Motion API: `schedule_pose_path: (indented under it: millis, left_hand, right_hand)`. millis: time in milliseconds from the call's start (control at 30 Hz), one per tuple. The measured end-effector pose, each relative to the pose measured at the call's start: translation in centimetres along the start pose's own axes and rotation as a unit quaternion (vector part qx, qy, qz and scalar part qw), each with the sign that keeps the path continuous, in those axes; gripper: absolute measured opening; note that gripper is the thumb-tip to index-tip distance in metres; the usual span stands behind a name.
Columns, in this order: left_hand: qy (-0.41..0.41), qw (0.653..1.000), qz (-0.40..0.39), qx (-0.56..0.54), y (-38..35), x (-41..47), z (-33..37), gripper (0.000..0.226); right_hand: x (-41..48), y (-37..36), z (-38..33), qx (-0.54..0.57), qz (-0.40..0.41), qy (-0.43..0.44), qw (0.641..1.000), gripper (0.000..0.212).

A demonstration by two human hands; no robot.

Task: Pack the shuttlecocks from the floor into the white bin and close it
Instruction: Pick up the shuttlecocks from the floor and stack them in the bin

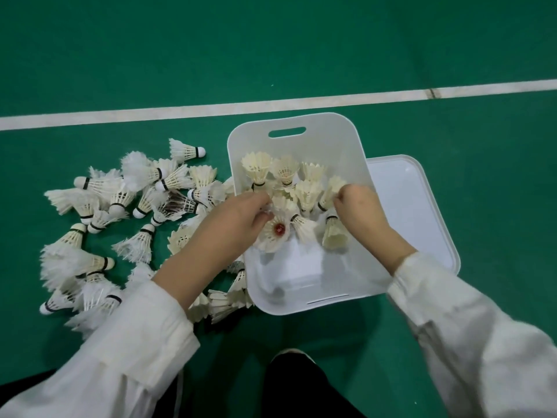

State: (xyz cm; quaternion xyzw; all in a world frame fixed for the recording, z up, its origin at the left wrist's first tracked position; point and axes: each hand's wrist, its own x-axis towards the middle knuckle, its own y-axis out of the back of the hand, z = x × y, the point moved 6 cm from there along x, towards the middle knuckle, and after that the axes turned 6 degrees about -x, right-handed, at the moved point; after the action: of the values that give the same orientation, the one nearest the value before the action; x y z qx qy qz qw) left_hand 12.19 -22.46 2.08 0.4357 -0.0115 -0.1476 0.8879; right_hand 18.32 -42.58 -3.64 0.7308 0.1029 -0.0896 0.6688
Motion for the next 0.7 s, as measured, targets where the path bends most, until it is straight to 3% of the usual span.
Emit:
schedule_pose_path:
  millis: [100, 233, 400, 500, 567, 633, 700]
  left_hand:
    - [-0.005, 1.000, -0.008, -0.005, -0.7, -0.1, 0.0, 0.011]
    - [-0.008, 1.000, -0.008, -0.004, -0.9, -0.2, -0.2, 0.010]
    - [-0.011, 1.000, -0.007, -0.005, -1.0, 0.1, -0.5, 0.010]
    - [-0.015, 1.000, 0.006, 0.006, -1.0, 0.6, -0.5, 0.011]
    - [-0.015, 1.000, 0.023, 0.000, -0.8, 0.8, -0.4, 0.014]
    - [-0.010, 0.999, 0.037, -0.008, -0.6, 0.9, -0.2, 0.014]
    - [0.001, 0.999, 0.047, -0.007, -0.5, 0.9, -0.1, 0.014]
  right_hand:
    - [1.4, -0.9, -2.3, -0.053, -0.065, 0.018, 0.996, 0.016]
    - [2.7, -1.8, -3.9, -0.126, -0.089, 0.060, 0.986, 0.021]
    - [3.6, -4.3, -2.9, -0.108, -0.131, 0.075, 0.983, 0.026]
    - [3.1, -2.8, -2.3, -0.052, -0.097, 0.052, 0.993, 0.034]
    - [1.6, -0.5, -2.6, 0.017, -0.028, 0.066, 0.997, 0.038]
    - [-1.3, 2.0, -3.5, 0.128, 0.060, 0.130, 0.981, 0.032]
    - [-5.3, 4.1, -4.9, 0.209, 0.099, 0.234, 0.945, 0.031]
